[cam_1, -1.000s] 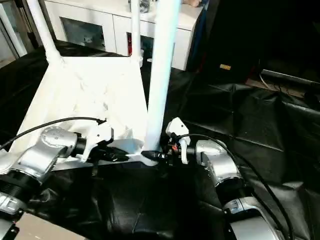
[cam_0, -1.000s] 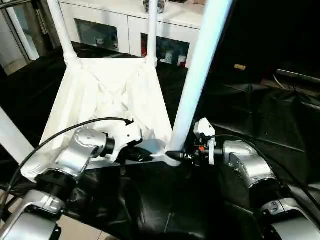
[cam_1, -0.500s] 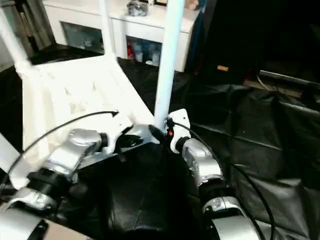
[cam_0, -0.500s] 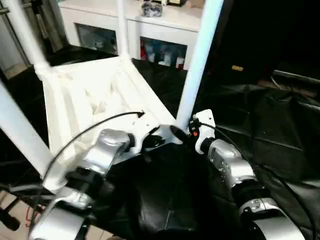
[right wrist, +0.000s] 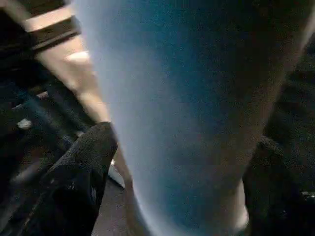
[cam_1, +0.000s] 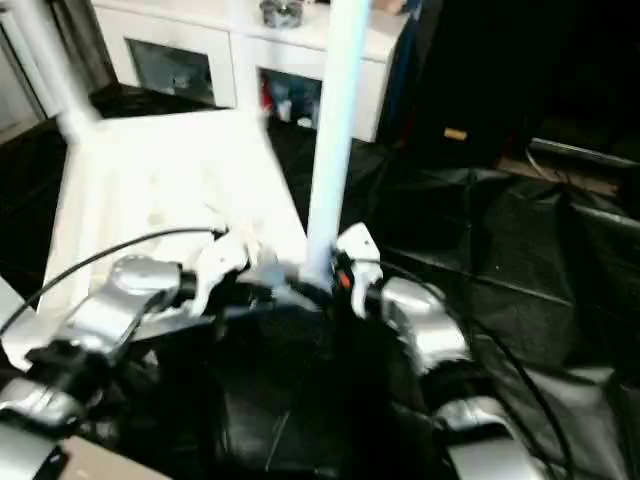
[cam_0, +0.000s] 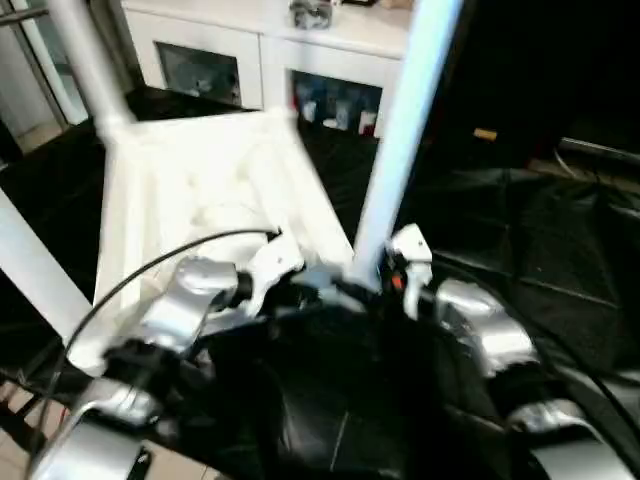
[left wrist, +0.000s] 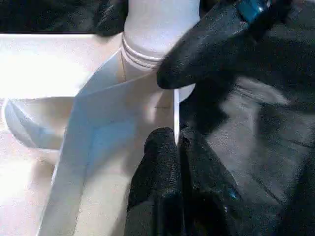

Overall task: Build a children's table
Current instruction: Rotate leg to tighten

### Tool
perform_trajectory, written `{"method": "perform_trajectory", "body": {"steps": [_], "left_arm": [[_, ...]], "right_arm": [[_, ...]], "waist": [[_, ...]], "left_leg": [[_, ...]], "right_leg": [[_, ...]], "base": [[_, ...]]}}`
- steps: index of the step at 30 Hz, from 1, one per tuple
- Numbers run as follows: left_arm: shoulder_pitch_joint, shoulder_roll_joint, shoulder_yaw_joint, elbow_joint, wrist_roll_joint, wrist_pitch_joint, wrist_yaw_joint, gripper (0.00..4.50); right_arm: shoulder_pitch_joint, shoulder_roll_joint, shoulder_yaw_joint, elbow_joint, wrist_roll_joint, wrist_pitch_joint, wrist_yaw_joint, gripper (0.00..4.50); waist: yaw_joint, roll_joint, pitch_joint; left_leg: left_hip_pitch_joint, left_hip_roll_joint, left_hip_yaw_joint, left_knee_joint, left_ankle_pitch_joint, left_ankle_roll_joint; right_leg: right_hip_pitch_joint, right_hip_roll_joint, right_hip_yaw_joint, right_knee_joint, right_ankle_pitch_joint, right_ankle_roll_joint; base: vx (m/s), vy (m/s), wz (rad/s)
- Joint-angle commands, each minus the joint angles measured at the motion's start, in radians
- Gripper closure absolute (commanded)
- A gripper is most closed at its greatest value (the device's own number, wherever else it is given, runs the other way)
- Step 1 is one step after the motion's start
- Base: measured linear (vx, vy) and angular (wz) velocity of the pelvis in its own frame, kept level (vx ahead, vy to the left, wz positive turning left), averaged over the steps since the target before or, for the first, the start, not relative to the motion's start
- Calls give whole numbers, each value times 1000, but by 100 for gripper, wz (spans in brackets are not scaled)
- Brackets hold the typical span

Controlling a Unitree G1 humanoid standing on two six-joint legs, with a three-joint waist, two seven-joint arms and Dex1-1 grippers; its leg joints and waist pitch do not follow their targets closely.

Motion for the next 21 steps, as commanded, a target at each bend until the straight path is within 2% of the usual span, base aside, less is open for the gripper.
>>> {"method": "perform_trajectory", "body": {"steps": [1,5,8,9,10,13,16,21], "left_arm": [[2,-21,-23,-39,-58,-42,-63,450],[11,28,-22,-37,-67,-65,-132,450],[16,50,-15,-31,-78,-79,-171,450],[19,60,-12,-29,-85,-79,-198,450],[20,64,-11,-29,-88,-75,-211,450],[19,79,-11,-20,-89,-69,-246,450],[19,88,-15,-14,-89,-75,-254,450],[22,89,-16,-14,-91,-76,-254,450]], "right_arm": [[5,-8,37,-32,8,16,79,71],[11,-56,49,-50,9,19,171,71],[19,-85,63,-69,17,33,235,71],[25,-100,72,-86,28,52,271,71],[28,-105,75,-95,35,63,286,98],[32,-117,81,-115,50,92,327,108],[31,-119,82,-115,51,99,339,145],[36,-118,84,-127,54,114,345,180]], "waist": [[-4,2,-60],[-4,-2,-59],[-2,3,-58],[-2,-3,-57],[1,-1,-58],[3,-1,-57],[5,-1,-58],[5,-1,-59]], "left_leg": [[3,30,-5,-67,-175,48],[4,30,-3,-66,-184,45],[6,32,-3,-67,-189,43],[4,31,-2,-66,-191,44],[7,33,-2,-67,-188,45],[6,33,-1,-67,-187,43],[7,33,-2,-67,-186,37],[6,33,-2,-66,-179,33]], "right_leg": [[52,-78,49,-68,-169,-207],[51,-79,49,-71,-215,-200],[49,-79,49,-72,-229,-199],[50,-77,49,-73,-231,-197],[49,-77,49,-72,-233,-195],[47,-78,49,-72,-236,-199],[47,-80,49,-71,-239,-198],[48,-79,49,-71,-235,-197]], "base": [[0,0,0],[0,0,0],[0,0,0],[0,0,0],[0,0,0],[0,0,0],[0,0,0],[0,0,0]]}}
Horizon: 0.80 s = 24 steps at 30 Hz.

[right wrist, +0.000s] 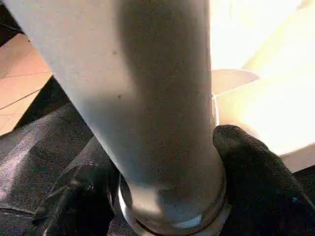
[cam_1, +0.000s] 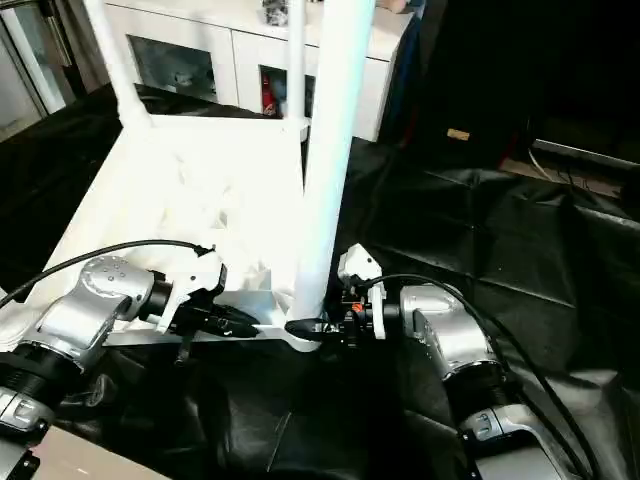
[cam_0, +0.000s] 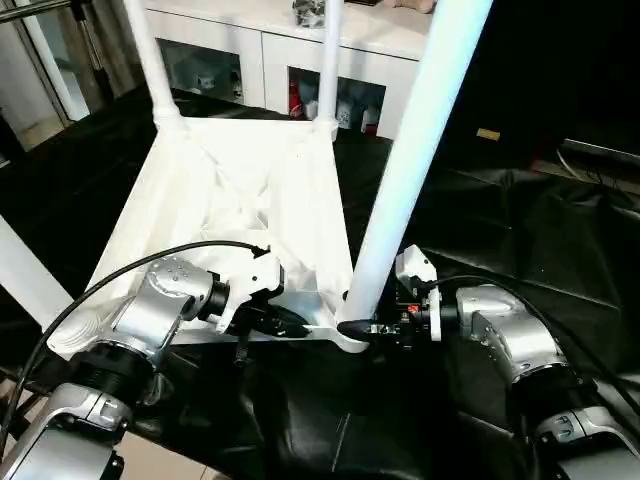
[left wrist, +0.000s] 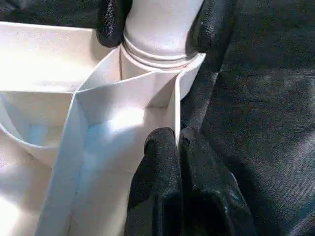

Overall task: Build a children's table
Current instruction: Rotate leg to tighten

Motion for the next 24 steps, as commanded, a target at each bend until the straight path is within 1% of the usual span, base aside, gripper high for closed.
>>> {"method": "perform_trajectory", "body": {"steps": [1,2,5,6,7,8,9,10,11,12,13,14,15,16,18,19,20,21,22,23,24], "left_arm": [[-2,-19,0,-5,-31,-20,-5,450],[-7,-29,5,7,-26,-27,12,450],[-31,-69,31,45,-8,-25,112,450],[-36,-76,36,50,-5,-23,133,450],[-43,-88,44,58,-1,-20,165,450],[-66,-119,63,75,16,-5,262,450],[-75,-130,68,81,24,5,300,450],[-82,-140,72,86,30,14,331,450],[-85,-146,74,86,34,20,348,450],[-96,-172,82,89,49,45,422,450],[-99,-185,84,88,55,54,451,450],[-101,-195,86,86,60,61,474,450],[-102,-201,88,85,63,66,488,450],[-97,-249,89,60,79,110,557,450],[-92,-267,86,47,81,126,570,450],[-84,-280,81,34,82,136,577,450],[-78,-288,75,27,83,136,582,450],[-78,-288,75,27,83,136,582,450],[-70,-292,64,18,82,126,573,450],[-70,-292,64,18,82,126,573,450],[-62,-286,54,7,80,107,558,450]], "right_arm": [[11,-8,16,-30,11,20,27,181],[18,-6,21,-36,10,22,23,181],[31,18,12,-34,1,12,-32,188],[32,25,8,-30,-2,6,-49,188],[32,36,1,-21,-7,-3,-77,189],[17,76,-23,26,-29,-39,-186,189],[6,93,-34,52,-38,-41,-240,190],[-4,107,-43,76,-47,-40,-286,190],[-9,116,-48,90,-52,-48,-318,191],[-31,153,-67,147,-76,-79,-449,192],[-40,169,-73,165,-86,-78,-503,193],[-46,180,-77,179,-92,-75,-545,193],[-50,187,-79,186,-97,-73,-571,193],[-72,236,-98,216,-110,-60,-705,193],[-78,255,-104,220,-109,-60,-732,193],[-80,274,-106,221,-107,-67,-737,193],[-79,289,-104,218,-105,-80,-717,193],[-79,289,-104,218,-105,-80,-717,137],[-78,302,-103,213,-97,-93,-693,124],[-78,302,-103,213,-97,-93,-693,124],[-81,306,-110,215,-76,-89,-669,117]], "waist": [[-2,1,-60],[-2,3,-60],[-1,0,-59],[0,0,-57],[1,-2,-56],[-1,-5,-55],[-4,-4,-54],[-6,-3,-53],[-9,-4,-53],[-15,0,-53],[-24,-2,-52],[-30,-2,-54],[-31,-1,-55],[-38,-2,-56],[-40,-1,-57],[-39,2,-59],[-39,2,-61],[-38,1,-63],[-38,2,-64],[-38,3,-65],[-38,-4,-66]], "left_leg": [[7,32,-2,-67,-177,34],[8,32,-2,-66,-175,33],[8,30,-2,-66,-185,33],[12,31,-1,-67,-200,31],[14,29,-1,-67,-214,25],[12,29,-3,-68,-218,18],[10,29,-4,-69,-220,13],[12,26,-6,-69,-238,3],[12,25,-8,-71,-242,0],[12,27,-10,-72,-248,-7],[9,25,-12,-72,-255,-13],[4,24,-13,-74,-243,-13],[4,24,-14,-73,-238,-12],[10,24,-10,-70,-236,-5],[8,23,-10,-70,-222,-1],[5,24,-9,-69,-204,4],[5,24,-7,-68,-191,13],[4,24,-6,-66,-183,18],[1,23,-6,-65,-161,29],[0,23,-6,-65,-151,33],[0,22,-4,-63,-135,42]], "right_leg": [[49,-79,50,-71,-230,-196],[49,-79,50,-71,-226,-198],[48,-79,50,-75,-244,-191],[43,-80,51,-78,-271,-186],[43,-81,51,-83,-309,-176],[43,-83,51,-85,-340,-165],[42,-84,51,-85,-355,-161],[40,-86,49,-91,-404,-150],[42,-85,48,-94,-426,-140],[40,-86,47,-95,-448,-132],[41,-85,45,-97,-462,-126],[46,-85,45,-96,-454,-119],[45,-85,45,-95,-445,-120],[39,-81,49,-94,-408,-133],[41,-82,49,-92,-383,-143],[45,-80,49,-88,-342,-151],[45,-78,50,-83,-290,-163],[47,-78,51,-80,-263,-169],[50,-77,51,-75,-215,-182],[52,-77,50,-72,-193,-187],[52,-75,50,-69,-155,-198]], "base": [[0,0,0],[0,0,0],[0,0,0],[0,0,0],[0,0,0],[0,0,0],[0,0,0],[0,0,0],[0,0,0],[0,0,0],[0,0,0],[0,0,0],[0,0,0],[0,0,0],[0,0,0],[0,0,0],[0,0,0],[0,0,0],[0,0,0],[0,0,0],[0,0,0]]}}
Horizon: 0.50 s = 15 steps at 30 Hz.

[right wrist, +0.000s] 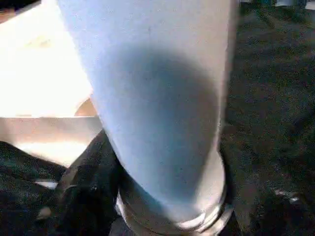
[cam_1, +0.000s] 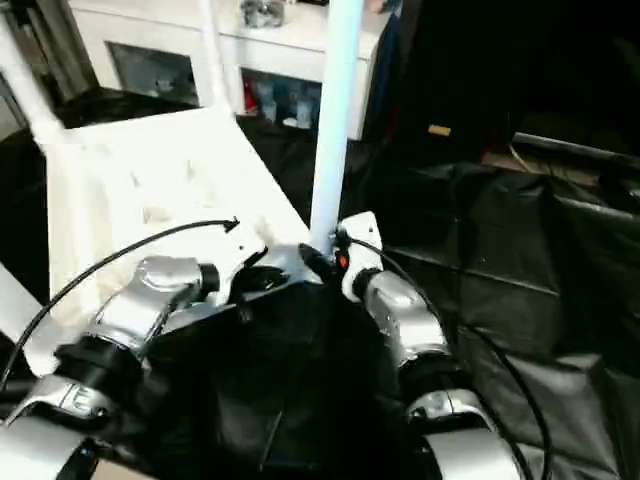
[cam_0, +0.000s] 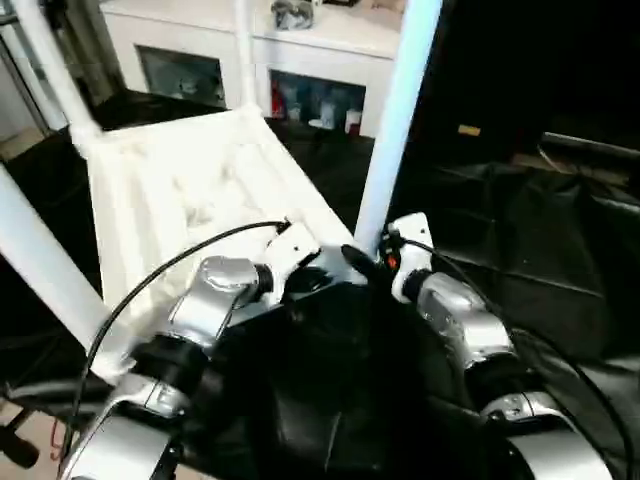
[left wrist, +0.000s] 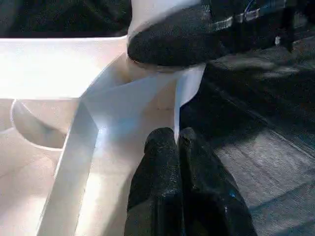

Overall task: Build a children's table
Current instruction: Rotate leg to tighten

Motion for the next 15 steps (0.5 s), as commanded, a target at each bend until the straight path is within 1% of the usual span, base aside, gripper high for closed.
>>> {"method": "perform_trajectory", "body": {"steps": [1,2,3,4,5,6,7,9,10,11,12,13,14,15], "left_arm": [[2,-45,-14,-47,-41,-61,3,450],[4,-42,-15,-49,-44,-72,-5,450],[7,-38,-15,-55,-48,-71,-13,450],[12,-35,-15,-63,-48,-69,-23,450],[23,-18,-18,-81,-53,-76,-60,450],[26,-12,-19,-86,-55,-78,-71,450],[36,12,-23,-102,-63,-81,-115,450],[40,24,-23,-109,-67,-77,-131,450],[50,55,-34,-115,-77,-114,-194,450],[50,55,-34,-115,-77,-114,-194,450],[55,77,-37,-117,-84,-126,-236,450],[63,106,-36,-119,-109,-146,-311,450],[65,114,-35,-119,-120,-153,-340,450],[65,114,-35,-119,-120,-153,-340,450]], "right_arm": [[7,56,69,17,10,11,97,103],[6,53,70,15,13,8,108,87],[7,47,74,11,14,7,120,76],[7,38,81,7,14,8,137,76],[15,10,104,-16,13,7,196,65],[18,1,109,-24,15,8,216,65],[29,-31,124,-53,20,7,293,65],[34,-44,128,-65,22,4,325,65],[41,-71,131,-85,28,9,388,65],[41,-71,131,-85,28,9,388,65],[44,-92,130,-96,36,15,434,65],[48,-123,131,-115,54,26,504,65],[50,-135,132,-121,60,29,529,65],[50,-135,132,-121,60,29,529,65]], "waist": [[3,-7,-64],[3,-5,-63],[3,-5,-63],[2,-5,-61],[2,-7,-60],[3,-7,-59],[2,-12,-57],[6,-8,-57],[4,-9,-55],[4,-9,-55],[4,-9,-56],[6,-8,-56],[7,-14,-56],[9,-12,-55]], "left_leg": [[-3,24,-4,-61,-126,51],[-3,24,-4,-61,-127,58],[-2,24,-3,-61,-128,59],[-2,24,-2,-62,-135,60],[-2,24,-2,-62,-151,59],[-2,25,-3,-63,-158,58],[-3,27,-3,-63,-169,60],[-1,27,-4,-63,-176,58],[0,26,-4,-65,-184,55],[0,26,-4,-65,-184,55],[1,28,-4,-65,-184,55],[2,28,-5,-65,-184,58],[3,30,-3,-64,-181,63],[2,31,-3,-65,-181,64]], "right_leg": [[54,-77,49,-65,-134,-207],[54,-77,49,-66,-132,-211],[54,-77,50,-67,-132,-212],[54,-77,49,-68,-144,-211],[54,-79,50,-72,-172,-206],[55,-79,49,-73,-188,-203],[54,-79,49,-76,-213,-193],[53,-80,50,-76,-231,-186],[50,-79,49,-79,-248,-185],[50,-79,49,-79,-248,-185],[50,-79,50,-77,-246,-187],[51,-79,50,-78,-243,-188],[49,-79,51,-75,-226,-194],[48,-79,51,-75,-225,-198]], "base": [[0,0,0],[0,0,0],[0,0,0],[0,0,0],[0,0,0],[0,0,0],[0,0,0],[0,0,0],[0,0,0],[0,0,0],[0,0,0],[0,0,0],[0,0,0],[0,0,0]]}}
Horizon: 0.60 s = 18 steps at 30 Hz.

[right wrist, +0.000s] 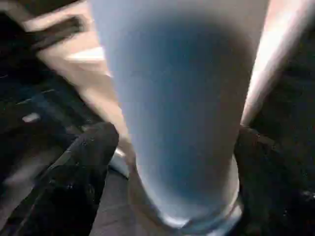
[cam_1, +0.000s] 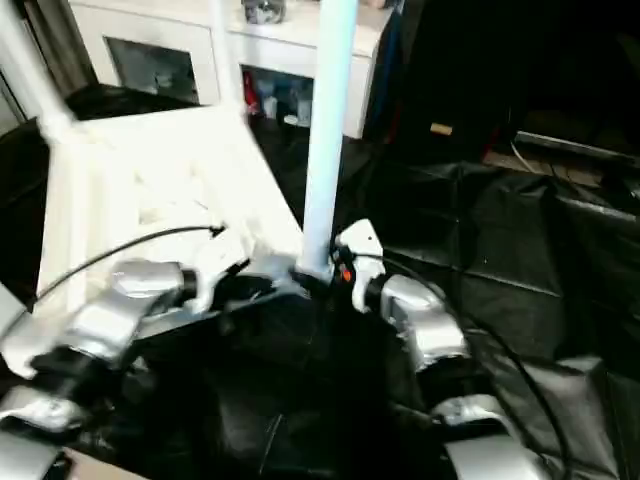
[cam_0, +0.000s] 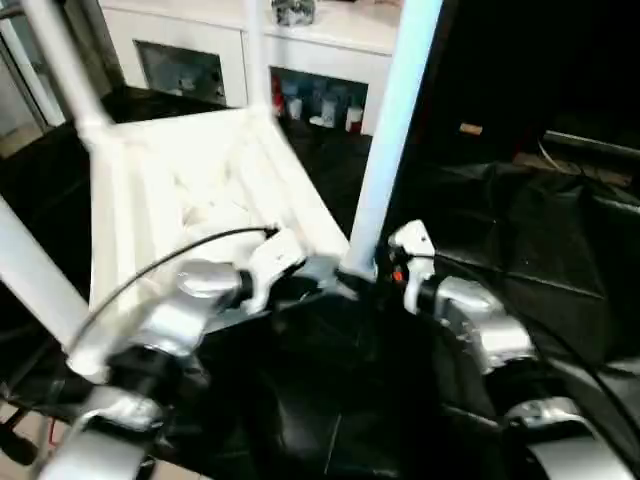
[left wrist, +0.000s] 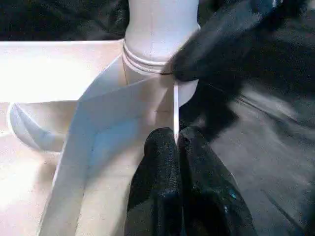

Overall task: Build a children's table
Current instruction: Rotate leg to tighten

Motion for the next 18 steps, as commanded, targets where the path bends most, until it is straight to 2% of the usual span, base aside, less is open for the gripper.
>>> {"method": "perform_trajectory", "body": {"steps": [1,2,4,9,10,12,13,18], "left_arm": [[-6,-16,-25,-38,-63,-47,-90,450],[-6,-9,-26,-38,-64,-47,-107,450],[-8,2,-26,-33,-64,-48,-126,450],[-13,35,-23,-10,-81,-55,-192,450],[-13,41,-24,-9,-85,-55,-209,450],[-13,45,-24,-7,-88,-54,-220,450],[-11,55,-26,-8,-92,-51,-244,450],[-19,65,-25,12,-73,-54,-241,450]], "right_arm": [[4,-6,33,-39,22,13,92,65],[5,-16,37,-43,25,14,115,65],[8,-35,44,-51,28,17,154,65],[18,-82,73,-74,31,45,265,65],[19,-86,77,-79,37,56,281,89],[19,-89,79,-81,40,63,290,89],[20,-91,85,-87,43,72,308,110],[25,-93,95,-93,47,87,328,154]], "waist": [[2,0,-60],[5,-4,-60],[17,-3,-60],[23,-8,-60],[26,-9,-60],[27,-8,-60],[27,-7,-60],[31,-2,-62]], "left_leg": [[7,32,-2,-64,-174,61],[6,32,-2,-64,-172,60],[7,33,-1,-64,-164,58],[5,32,1,-62,-154,54],[4,32,0,-62,-148,57],[5,33,0,-62,-146,56],[5,32,0,-62,-147,55],[6,33,0,-62,-151,45]], "right_leg": [[47,-80,52,-73,-212,-205],[48,-79,51,-72,-209,-207],[49,-79,51,-68,-198,-207],[50,-81,51,-66,-189,-210],[52,-79,50,-65,-189,-209],[50,-80,49,-65,-191,-209],[51,-79,49,-65,-193,-209],[51,-80,49,-64,-185,-212]], "base": [[0,0,0],[0,0,0],[0,0,0],[0,0,0],[0,0,0],[0,0,0],[0,0,0],[0,0,0]]}}
